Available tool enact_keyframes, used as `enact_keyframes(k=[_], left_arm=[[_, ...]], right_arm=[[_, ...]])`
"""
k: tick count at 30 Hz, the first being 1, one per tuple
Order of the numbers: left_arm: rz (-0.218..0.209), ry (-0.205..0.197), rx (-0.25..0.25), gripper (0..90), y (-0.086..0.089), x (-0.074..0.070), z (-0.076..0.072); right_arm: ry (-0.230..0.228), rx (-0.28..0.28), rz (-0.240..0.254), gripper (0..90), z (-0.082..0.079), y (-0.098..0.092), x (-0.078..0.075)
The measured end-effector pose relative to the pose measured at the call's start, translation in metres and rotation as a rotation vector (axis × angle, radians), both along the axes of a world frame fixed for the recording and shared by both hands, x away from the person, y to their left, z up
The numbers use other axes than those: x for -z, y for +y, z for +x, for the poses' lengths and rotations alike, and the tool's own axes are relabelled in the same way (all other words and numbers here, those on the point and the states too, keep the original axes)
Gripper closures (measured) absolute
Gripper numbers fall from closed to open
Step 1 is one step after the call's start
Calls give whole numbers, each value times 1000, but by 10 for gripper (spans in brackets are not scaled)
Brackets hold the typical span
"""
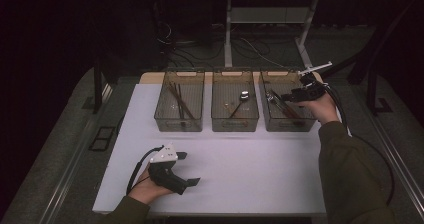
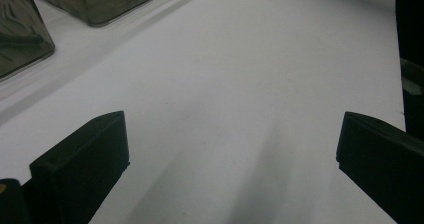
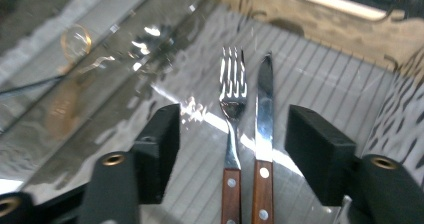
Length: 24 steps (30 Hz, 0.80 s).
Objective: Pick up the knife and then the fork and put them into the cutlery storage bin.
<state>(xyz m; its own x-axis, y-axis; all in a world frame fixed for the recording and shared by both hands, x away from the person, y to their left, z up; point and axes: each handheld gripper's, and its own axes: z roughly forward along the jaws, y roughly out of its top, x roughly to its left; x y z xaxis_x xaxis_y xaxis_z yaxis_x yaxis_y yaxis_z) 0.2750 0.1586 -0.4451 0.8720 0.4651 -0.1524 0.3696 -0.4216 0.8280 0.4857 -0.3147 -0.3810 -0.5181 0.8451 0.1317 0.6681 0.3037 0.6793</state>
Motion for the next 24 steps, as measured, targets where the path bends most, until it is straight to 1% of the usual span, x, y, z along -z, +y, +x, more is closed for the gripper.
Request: enact_keyframes(k=[2, 3, 4, 5, 7, 9, 10, 12, 15, 18, 20, 24], left_arm=[[-2, 1, -1, 0, -1, 0, 0], [-4, 2, -4, 0, -1, 0, 0], [-3, 1, -5, 0, -1, 0, 1], [-1, 5, -8, 0, -2, 0, 1], [4, 4, -11, 0, -1, 0, 1], [-2, 3, -12, 0, 0, 0, 1], [-2, 2, -14, 0, 0, -1, 1], [-3, 2, -15, 0, 1, -1, 1], [-3, 6, -23, 0, 2, -1, 1], [0, 5, -22, 0, 1, -1, 0], [-2, 7, -24, 0, 1, -1, -1], [-4, 7, -27, 0, 2, -1, -1]], right_arm=[[-31, 6, -29, 304, -3, 3, -4], [-34, 3, -38, 284, -5, 4, -6], [-32, -16, -29, 271, -6, 5, -7], [-27, -36, -4, 258, -8, 5, -9], [-40, -39, 22, 230, -11, 4, -13], [-40, -47, 52, 183, -14, 3, -17], [-41, -59, 53, 178, -17, 2, -18], [-56, -71, 55, 159, -23, 3, -20], [-75, -81, 81, 159, -32, 2, -21], [-109, -84, 75, 158, -43, 2, -23], [-131, -90, 76, 131, -50, 3, -23], [-149, -108, 63, 131, -66, 6, -23]])
